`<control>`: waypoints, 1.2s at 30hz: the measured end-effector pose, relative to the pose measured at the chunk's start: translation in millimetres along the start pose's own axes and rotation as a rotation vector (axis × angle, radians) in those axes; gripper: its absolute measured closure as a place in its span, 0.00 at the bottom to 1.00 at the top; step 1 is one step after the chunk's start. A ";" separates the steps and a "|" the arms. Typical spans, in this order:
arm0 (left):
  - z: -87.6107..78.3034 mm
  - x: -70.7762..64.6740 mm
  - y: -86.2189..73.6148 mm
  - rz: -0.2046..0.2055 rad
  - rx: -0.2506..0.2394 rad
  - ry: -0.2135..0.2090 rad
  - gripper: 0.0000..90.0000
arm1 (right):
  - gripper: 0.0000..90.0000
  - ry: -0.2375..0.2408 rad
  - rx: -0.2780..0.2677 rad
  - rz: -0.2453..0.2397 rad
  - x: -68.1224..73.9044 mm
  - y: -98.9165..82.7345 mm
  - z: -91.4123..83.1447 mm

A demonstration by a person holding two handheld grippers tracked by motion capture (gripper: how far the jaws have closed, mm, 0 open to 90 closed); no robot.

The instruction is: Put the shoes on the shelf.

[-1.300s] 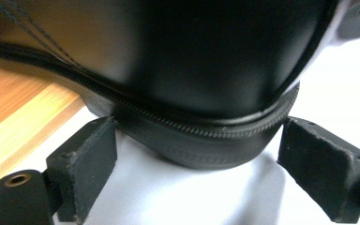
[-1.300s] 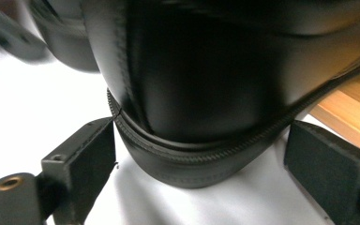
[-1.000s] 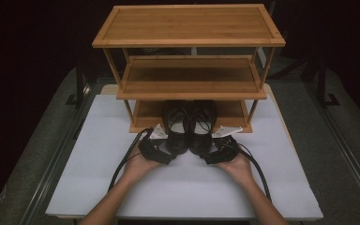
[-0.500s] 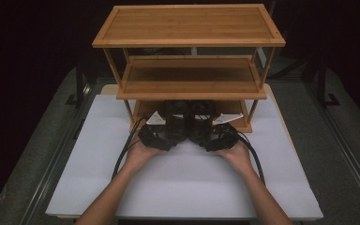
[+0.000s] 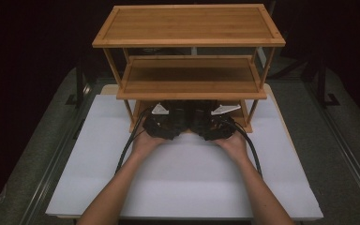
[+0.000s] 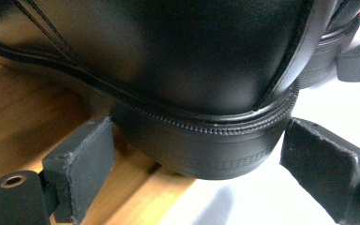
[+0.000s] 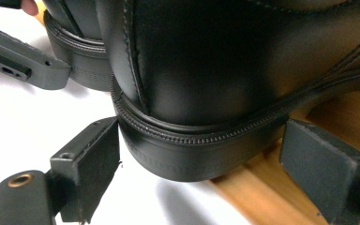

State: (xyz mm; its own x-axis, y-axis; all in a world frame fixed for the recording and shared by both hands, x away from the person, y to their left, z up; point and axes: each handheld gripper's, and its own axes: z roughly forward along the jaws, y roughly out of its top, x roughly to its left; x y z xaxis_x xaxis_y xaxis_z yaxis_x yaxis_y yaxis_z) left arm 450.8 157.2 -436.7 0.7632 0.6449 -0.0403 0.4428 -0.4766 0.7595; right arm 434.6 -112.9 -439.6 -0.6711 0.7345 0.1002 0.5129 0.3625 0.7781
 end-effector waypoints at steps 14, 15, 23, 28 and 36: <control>17.5 7.6 -0.1 0.010 0.052 0.033 0.11 | 0.14 -0.066 0.036 -0.012 -5.0 0.1 15.2; 16.5 6.5 0.1 0.017 0.046 0.035 0.12 | 0.15 -0.067 0.035 -0.010 -5.1 -0.1 14.9; -14.0 5.1 -6.5 0.041 0.034 0.006 0.12 | 0.17 -0.057 0.006 -0.004 0.1 -8.2 -6.1; -38.5 0.4 -24.2 0.046 0.040 -0.011 0.12 | 0.15 -0.077 0.019 0.009 7.8 -19.9 -24.5; -71.7 -10.0 -48.6 0.046 0.024 -0.009 0.12 | 0.11 -0.078 0.029 0.010 13.4 -39.5 -47.9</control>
State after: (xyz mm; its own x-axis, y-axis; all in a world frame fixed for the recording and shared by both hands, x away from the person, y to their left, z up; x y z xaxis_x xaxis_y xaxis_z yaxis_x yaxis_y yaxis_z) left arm 387.9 216.8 -426.7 0.7873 0.6165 -0.0115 0.4180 -0.5200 0.7448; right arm 379.7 -144.9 -439.3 -0.6230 0.7801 0.0587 0.5353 0.3704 0.7591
